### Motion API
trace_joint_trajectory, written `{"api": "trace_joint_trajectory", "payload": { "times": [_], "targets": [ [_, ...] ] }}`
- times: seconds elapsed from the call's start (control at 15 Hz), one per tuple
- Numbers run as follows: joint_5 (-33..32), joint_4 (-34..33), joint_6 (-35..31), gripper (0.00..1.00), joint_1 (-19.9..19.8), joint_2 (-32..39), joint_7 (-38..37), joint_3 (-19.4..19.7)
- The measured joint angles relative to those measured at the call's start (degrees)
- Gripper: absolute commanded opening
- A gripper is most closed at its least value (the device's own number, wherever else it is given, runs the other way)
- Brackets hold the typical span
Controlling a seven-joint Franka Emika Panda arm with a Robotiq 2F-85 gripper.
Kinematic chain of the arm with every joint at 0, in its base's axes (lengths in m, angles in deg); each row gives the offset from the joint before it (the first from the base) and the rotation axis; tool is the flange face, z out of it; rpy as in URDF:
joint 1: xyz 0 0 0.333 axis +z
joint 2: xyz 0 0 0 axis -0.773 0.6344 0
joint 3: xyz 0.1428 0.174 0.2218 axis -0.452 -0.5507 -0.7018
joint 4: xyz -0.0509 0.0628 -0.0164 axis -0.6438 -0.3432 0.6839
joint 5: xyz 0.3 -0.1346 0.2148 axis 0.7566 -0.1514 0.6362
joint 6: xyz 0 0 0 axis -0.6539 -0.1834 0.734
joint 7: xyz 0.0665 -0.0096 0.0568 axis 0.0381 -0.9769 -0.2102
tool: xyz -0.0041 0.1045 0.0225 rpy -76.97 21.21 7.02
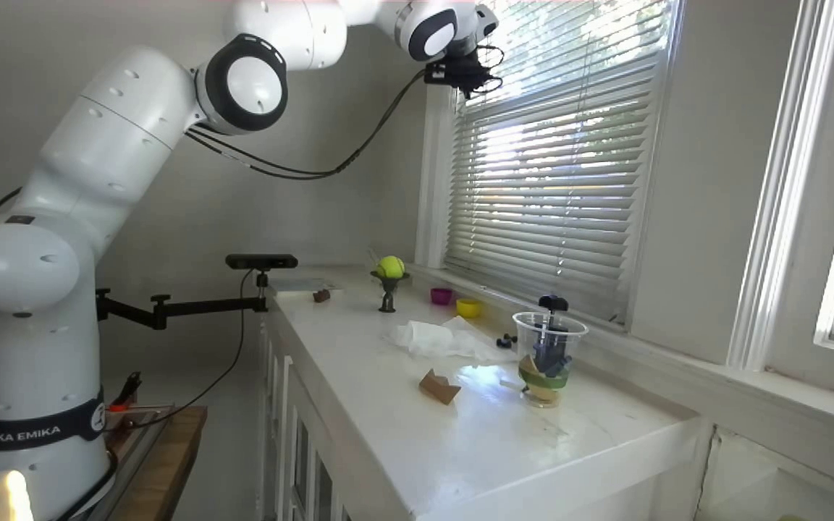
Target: Open up the blinds
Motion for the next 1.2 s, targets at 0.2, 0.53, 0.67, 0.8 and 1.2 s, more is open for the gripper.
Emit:
{"api": "trace_joint_trajectory", "payload": {
  "times": [0.2,0.53,0.67,0.8,1.2],
  "targets": [
    [0.0,-0.3,0.0,0.02,-0.3,0.0,0.0,0.1],
    [0.0,-0.3,0.0,0.02,-0.2,0.1,0.0,0.1],
    [0.0,-0.3,0.0,0.00,-0.2,0.2,0.0,0.1],
    [0.0,-0.3,0.0,0.00,-0.2,0.2,0.0,0.1],
    [0.0,0.4,-0.9,0.00,-0.1,-1.2,-0.3,0.1]
  ]
}}
